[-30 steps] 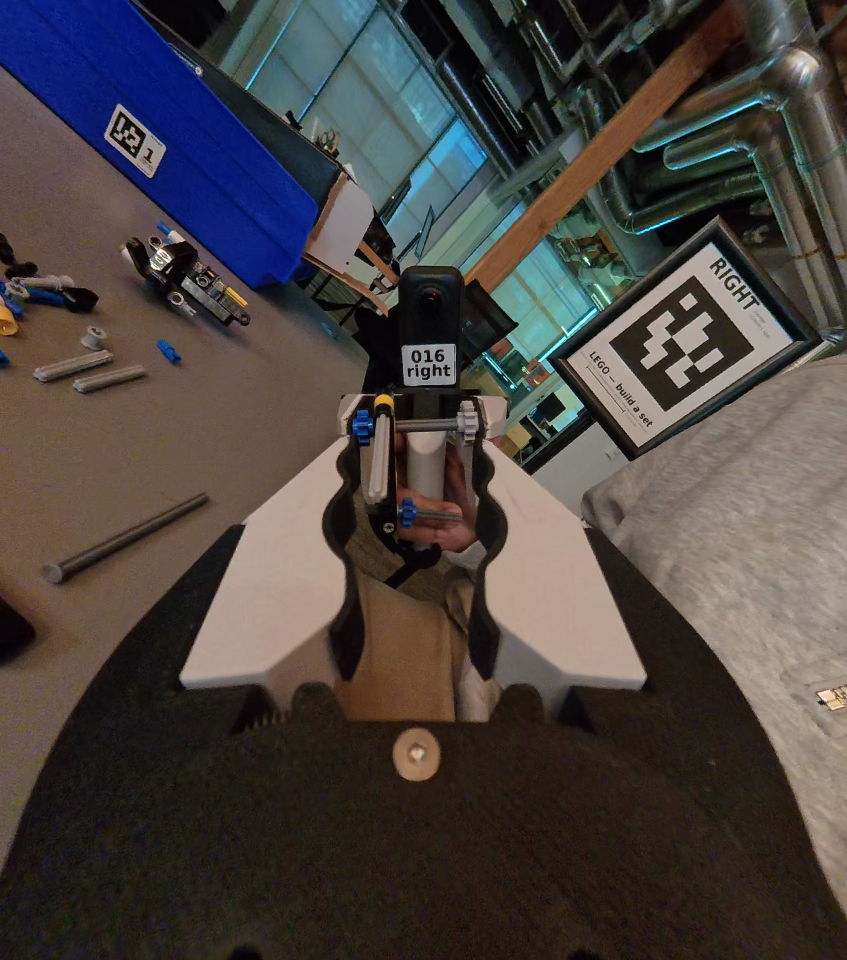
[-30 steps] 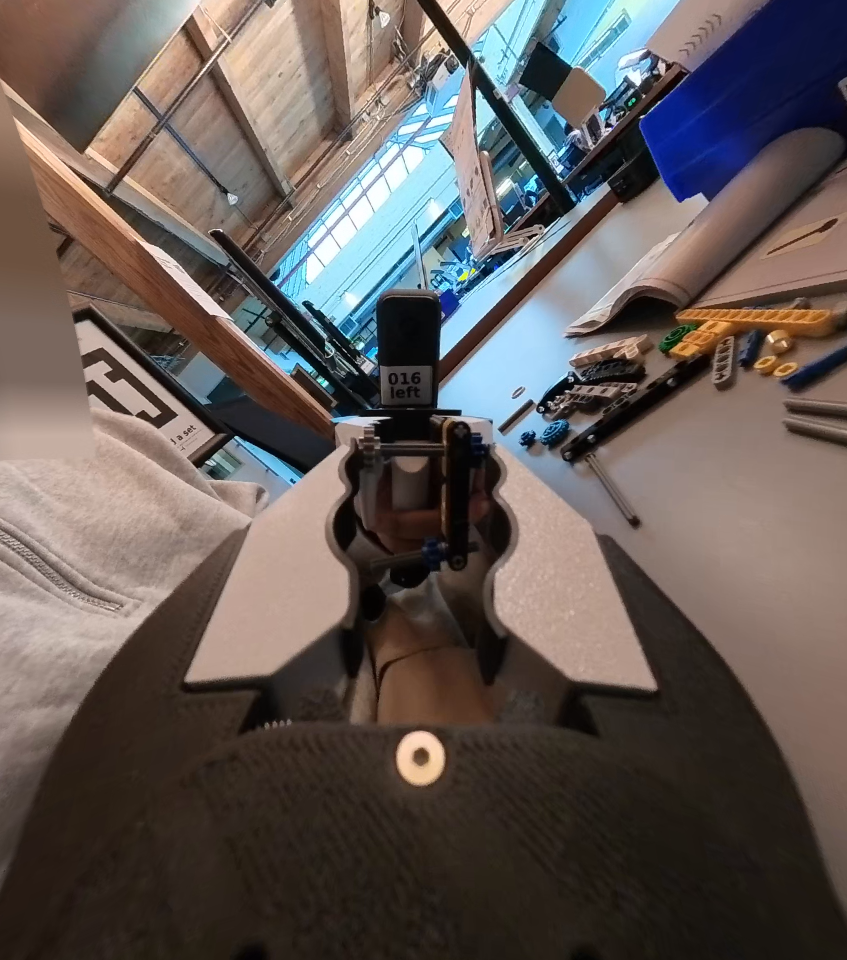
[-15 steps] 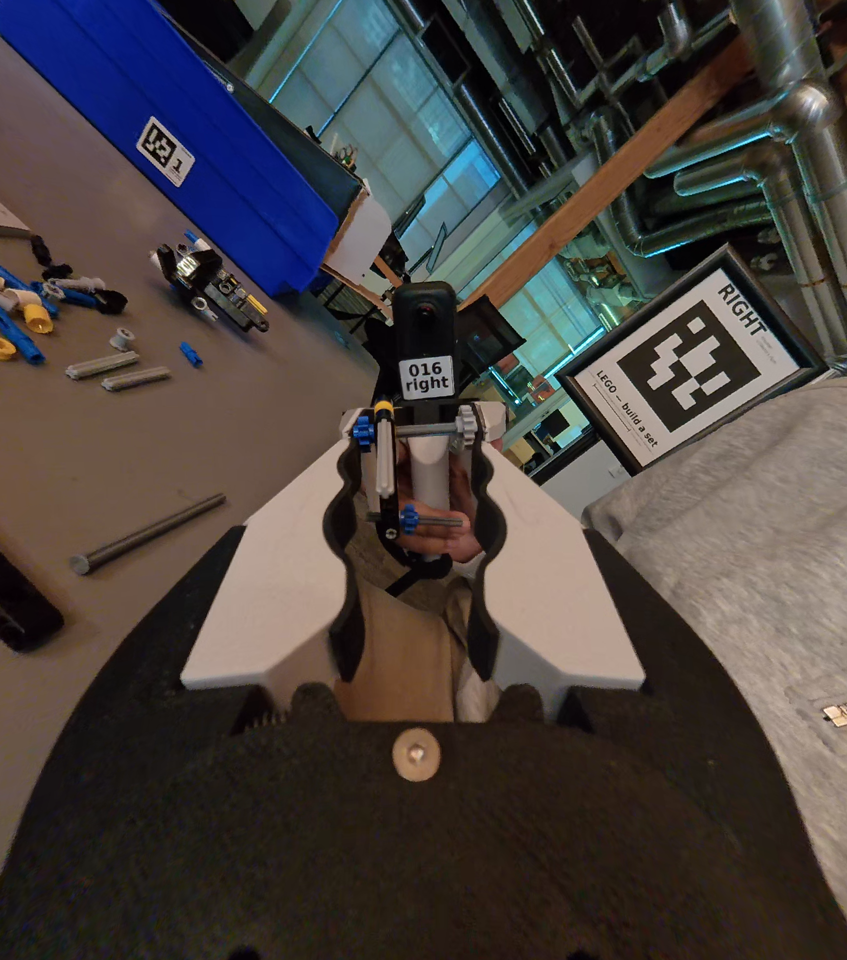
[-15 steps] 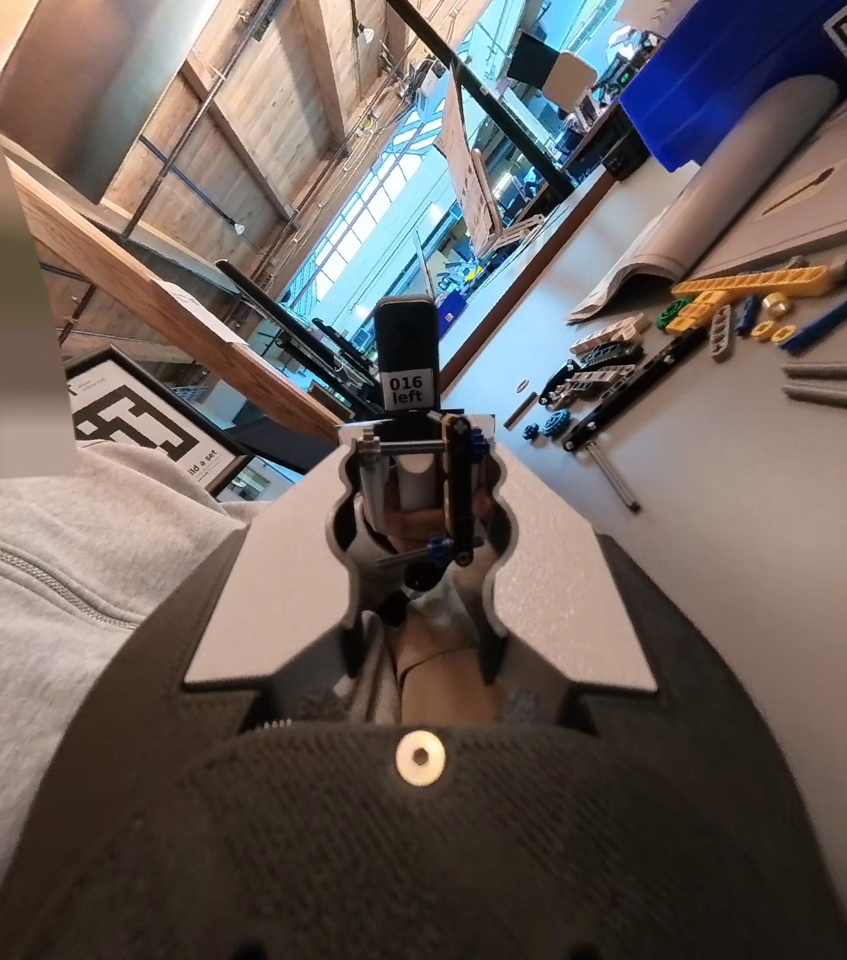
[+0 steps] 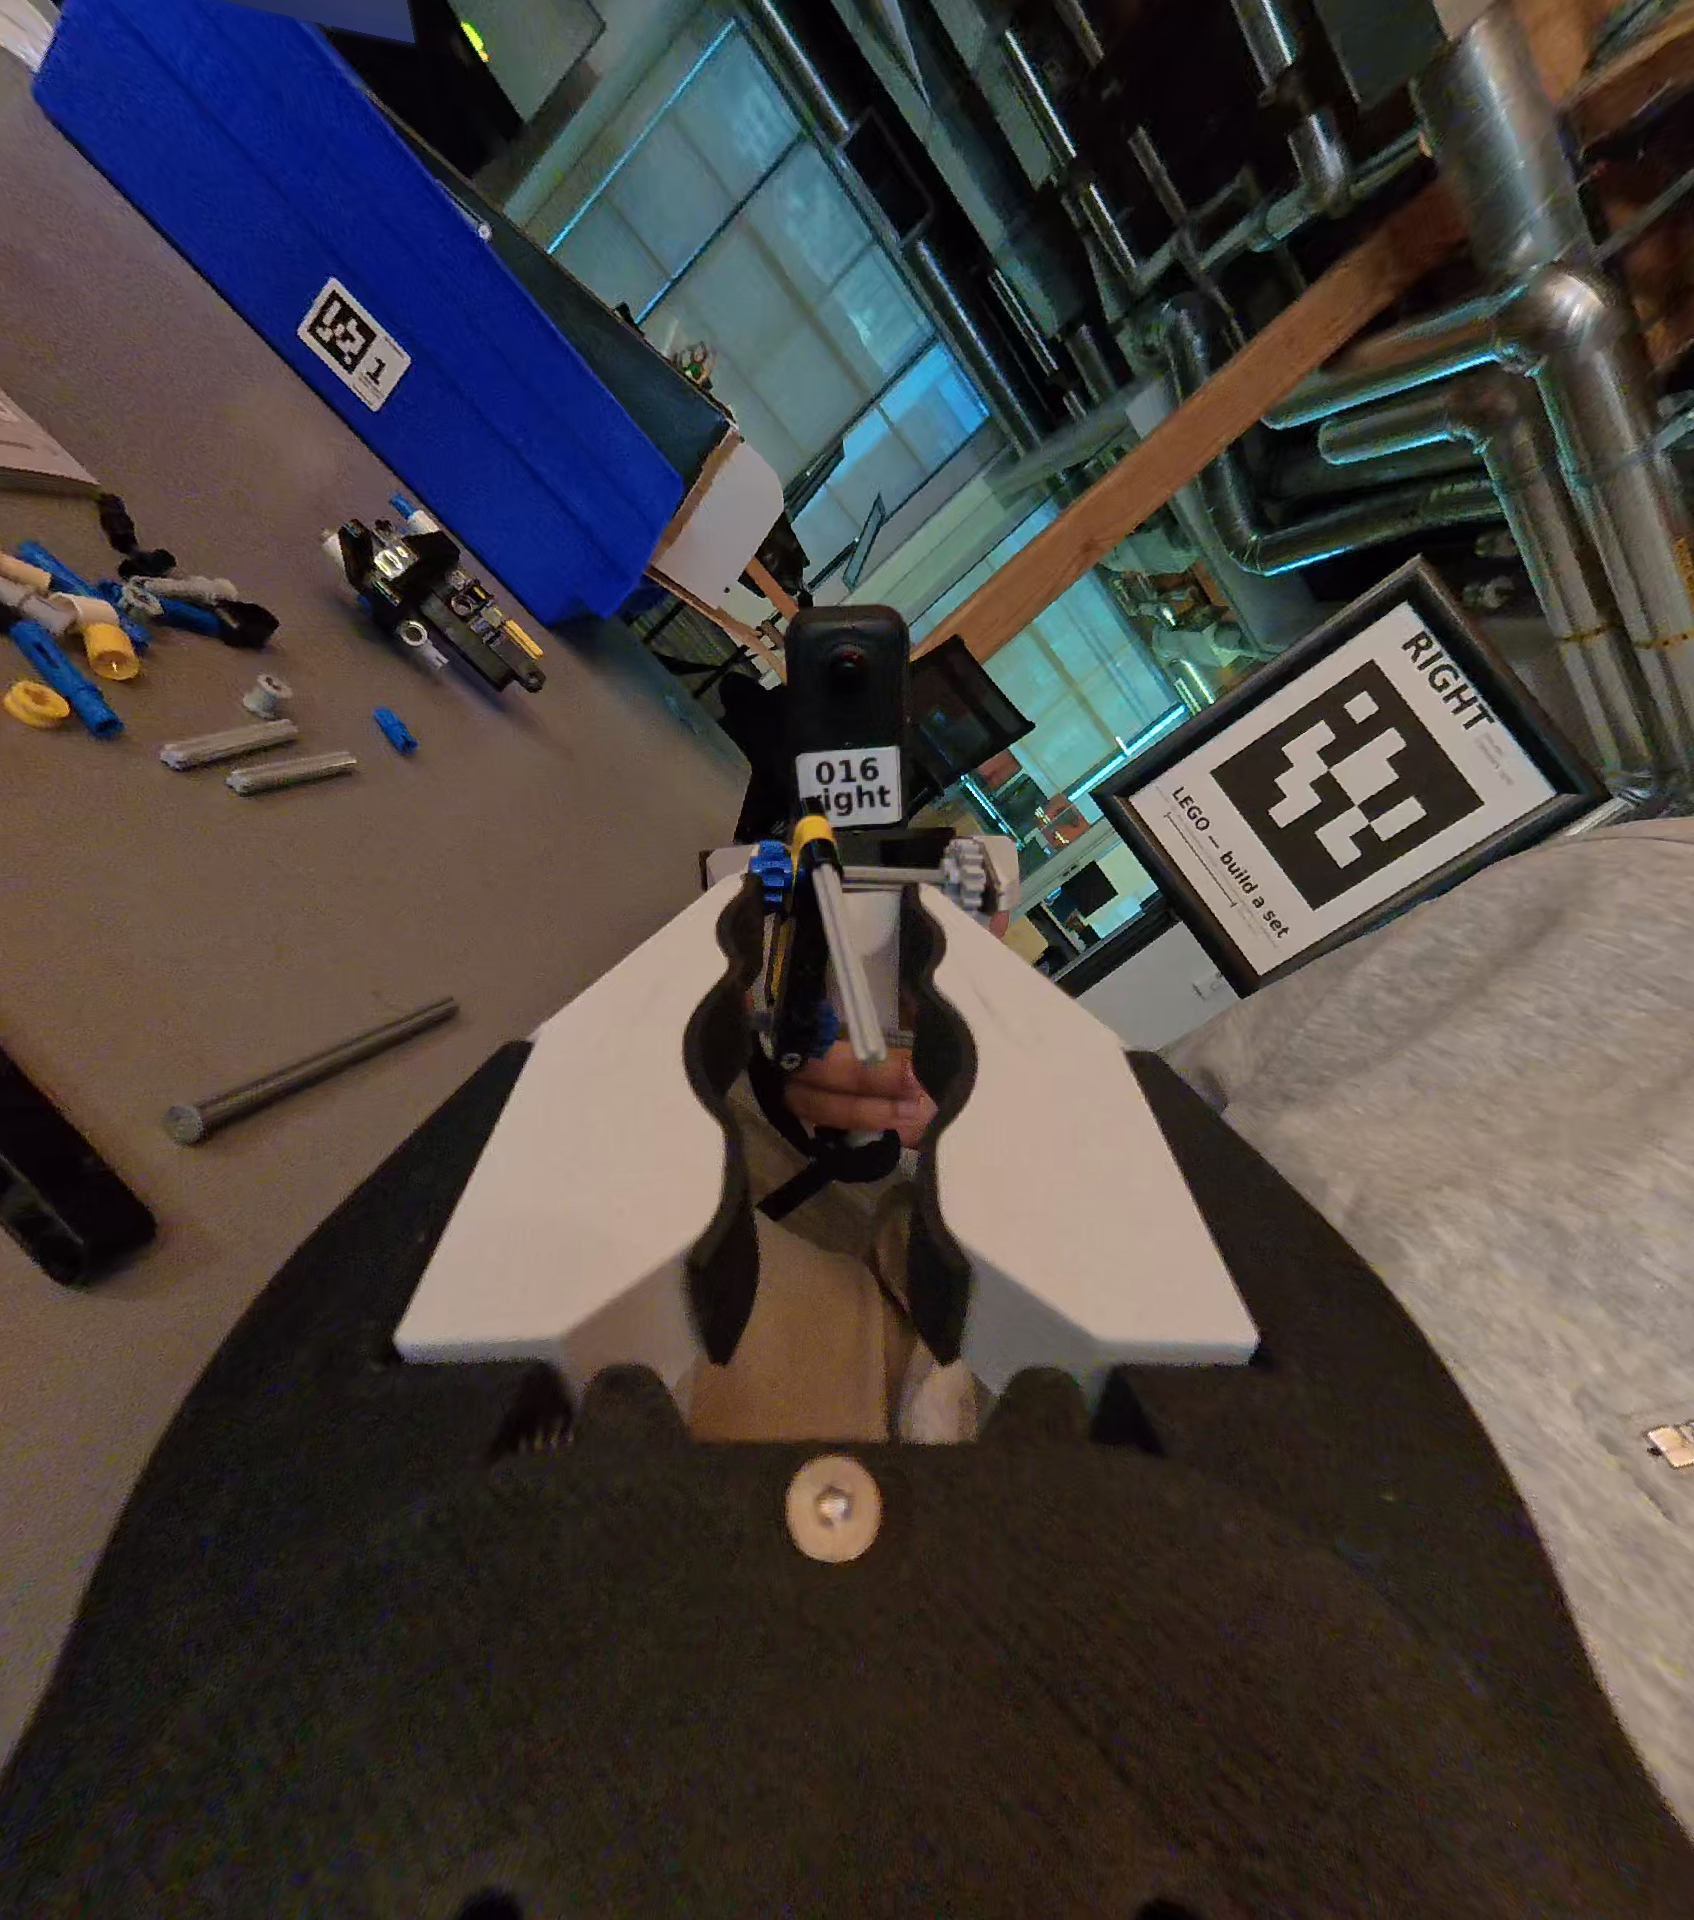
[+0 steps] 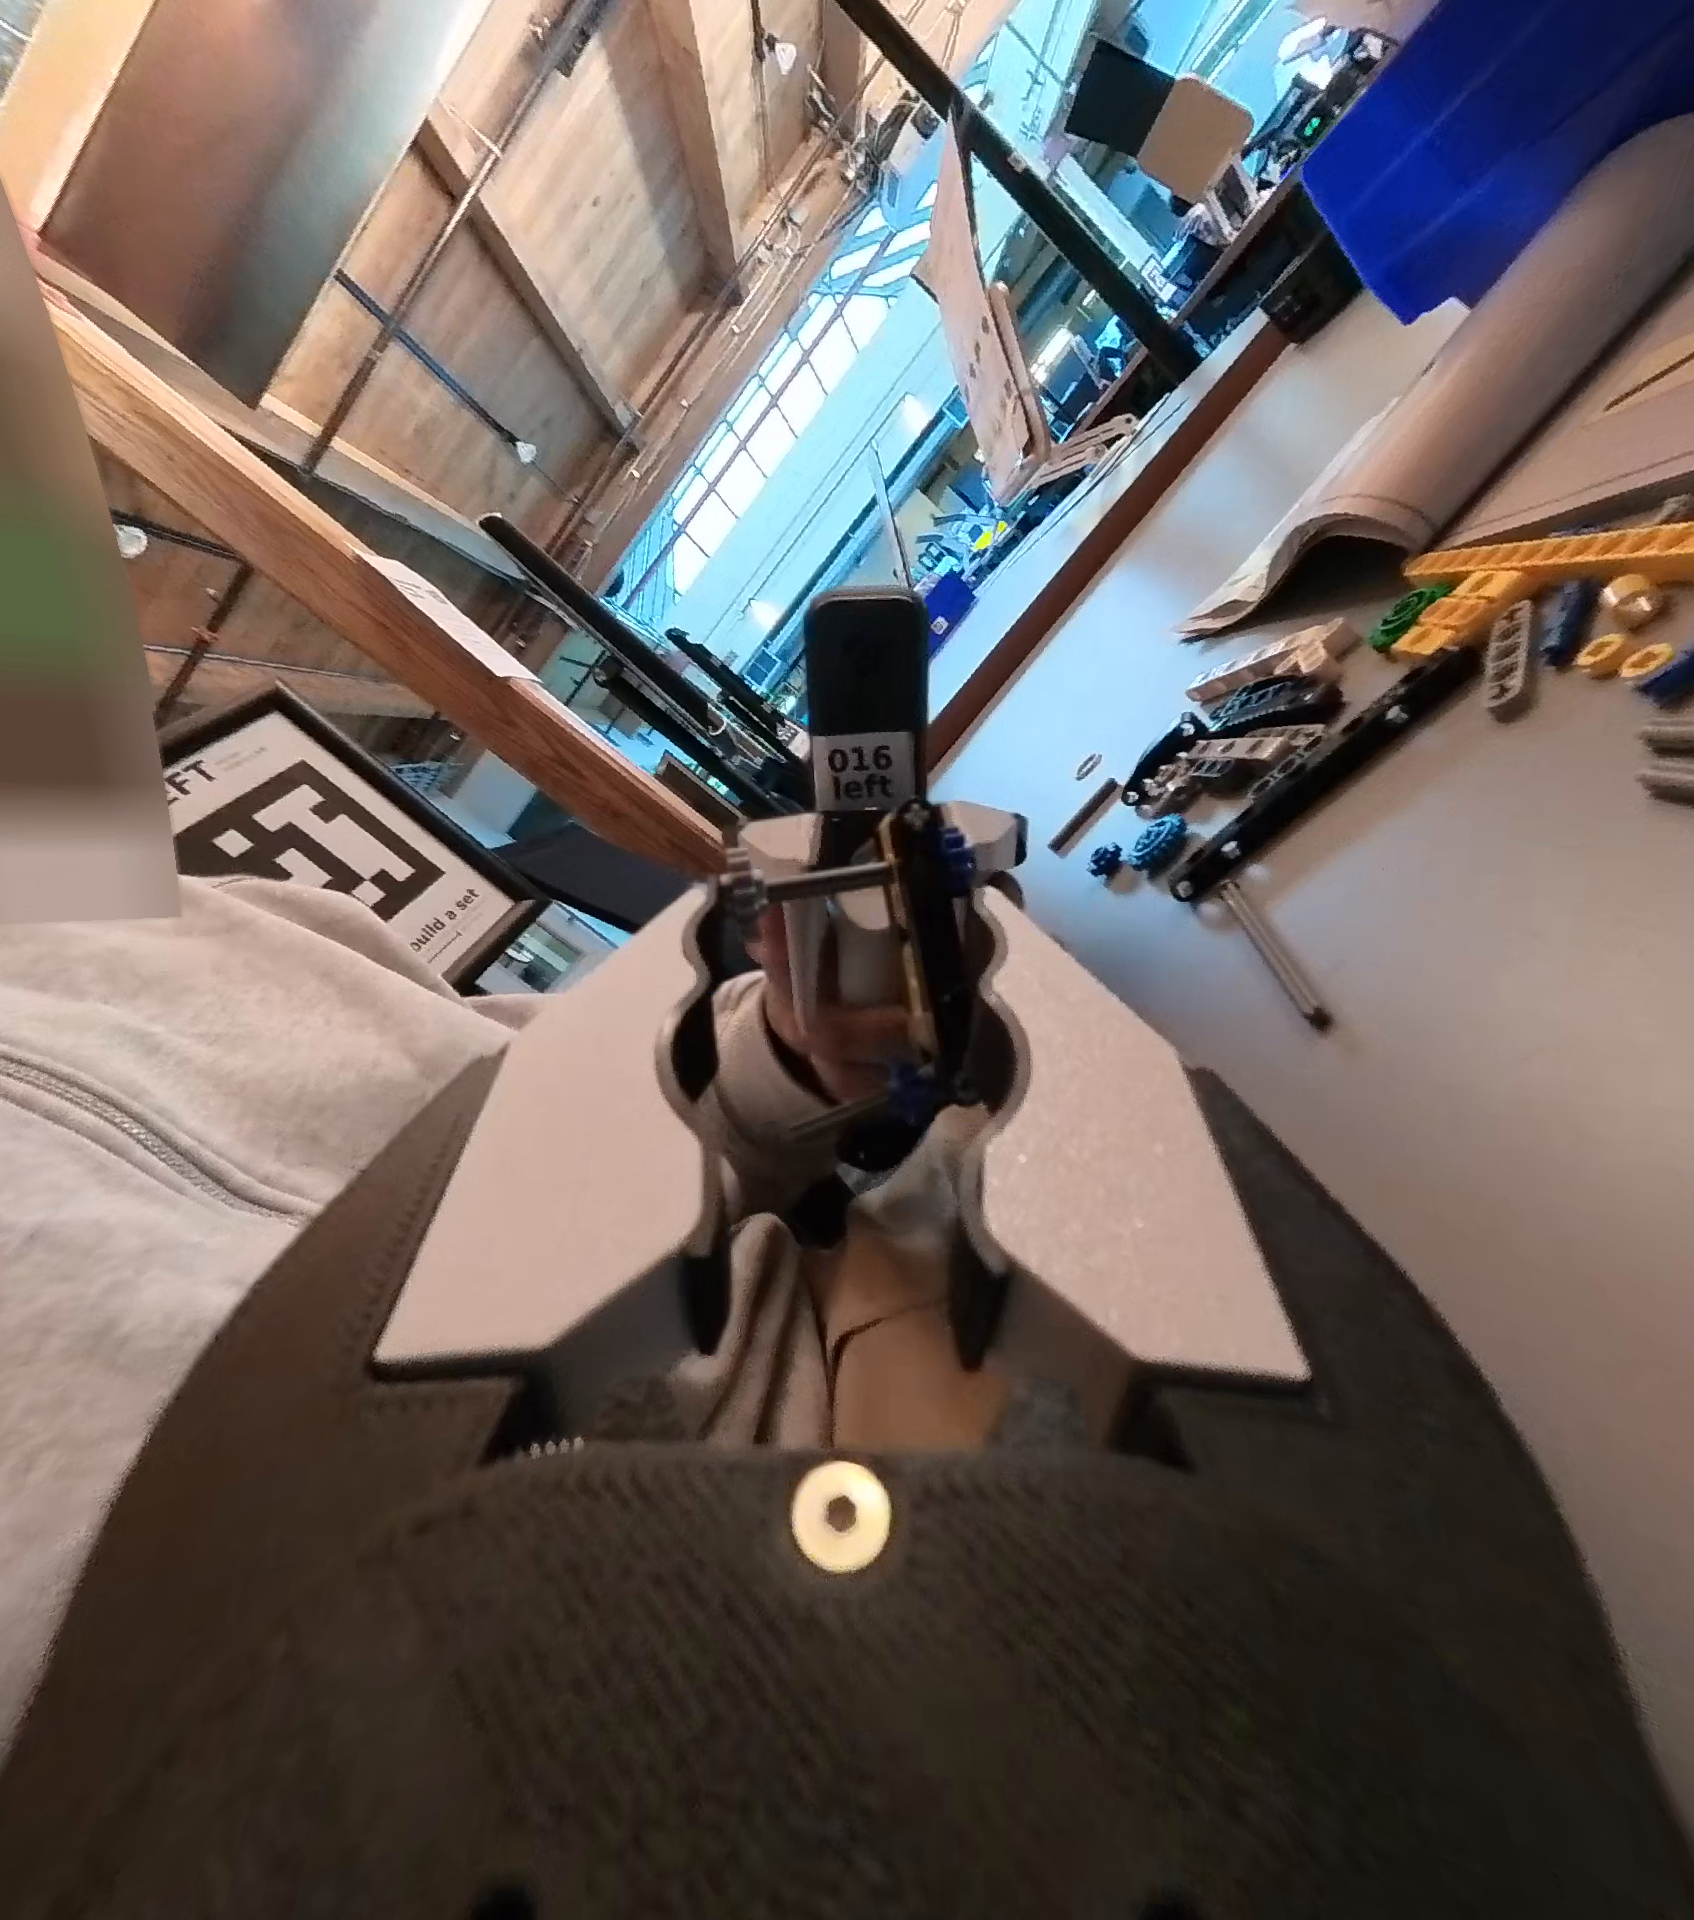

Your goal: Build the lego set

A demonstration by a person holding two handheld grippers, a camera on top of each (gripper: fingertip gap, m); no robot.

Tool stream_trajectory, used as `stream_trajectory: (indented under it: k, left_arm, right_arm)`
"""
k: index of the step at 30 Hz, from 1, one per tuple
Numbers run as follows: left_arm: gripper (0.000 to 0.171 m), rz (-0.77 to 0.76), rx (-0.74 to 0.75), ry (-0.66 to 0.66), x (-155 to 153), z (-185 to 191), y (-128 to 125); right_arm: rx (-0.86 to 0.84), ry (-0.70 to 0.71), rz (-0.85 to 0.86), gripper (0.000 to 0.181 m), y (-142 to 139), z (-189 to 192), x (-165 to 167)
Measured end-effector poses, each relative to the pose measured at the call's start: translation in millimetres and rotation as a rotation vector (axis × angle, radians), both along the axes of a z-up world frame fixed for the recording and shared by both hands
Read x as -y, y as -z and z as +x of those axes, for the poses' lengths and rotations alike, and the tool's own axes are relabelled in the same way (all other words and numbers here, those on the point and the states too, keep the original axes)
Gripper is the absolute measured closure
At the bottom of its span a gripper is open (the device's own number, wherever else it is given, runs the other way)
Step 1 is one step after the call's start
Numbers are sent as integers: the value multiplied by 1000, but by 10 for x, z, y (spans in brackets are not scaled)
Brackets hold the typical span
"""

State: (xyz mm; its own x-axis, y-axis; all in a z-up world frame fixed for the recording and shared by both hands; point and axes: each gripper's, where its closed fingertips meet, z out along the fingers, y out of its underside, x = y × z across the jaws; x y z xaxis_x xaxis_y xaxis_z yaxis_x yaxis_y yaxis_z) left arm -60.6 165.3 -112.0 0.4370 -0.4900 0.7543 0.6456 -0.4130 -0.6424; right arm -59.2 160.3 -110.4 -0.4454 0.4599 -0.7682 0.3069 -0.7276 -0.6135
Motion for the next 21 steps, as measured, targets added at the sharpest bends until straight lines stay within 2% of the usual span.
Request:
stream_trajectory:
  k: [3, 8, 14, 17, 21]
  left_arm:
    - [145, 2, -13, 1, 1, 14, 6]
    - [126, 0, 2, -3, -5, -6, -3]
    - [119, -4, -33, -2, -12, 28, 25]
    - [107, -13, -15, -37, -31, -30, -12]
    - [106, 33, -44, -110, -14, -199, -154]
  right_arm:
    - [3, 5, 1, 138, 7, 5, -13]
    - [-27, 40, -39, 139, -36, 10, -120]
    - [-36, 56, -12, 138, -57, -43, -140]
    - [-45, 49, -2, 138, -113, -83, -133]
    - [-59, 101, 39, 138, -201, -121, -269]
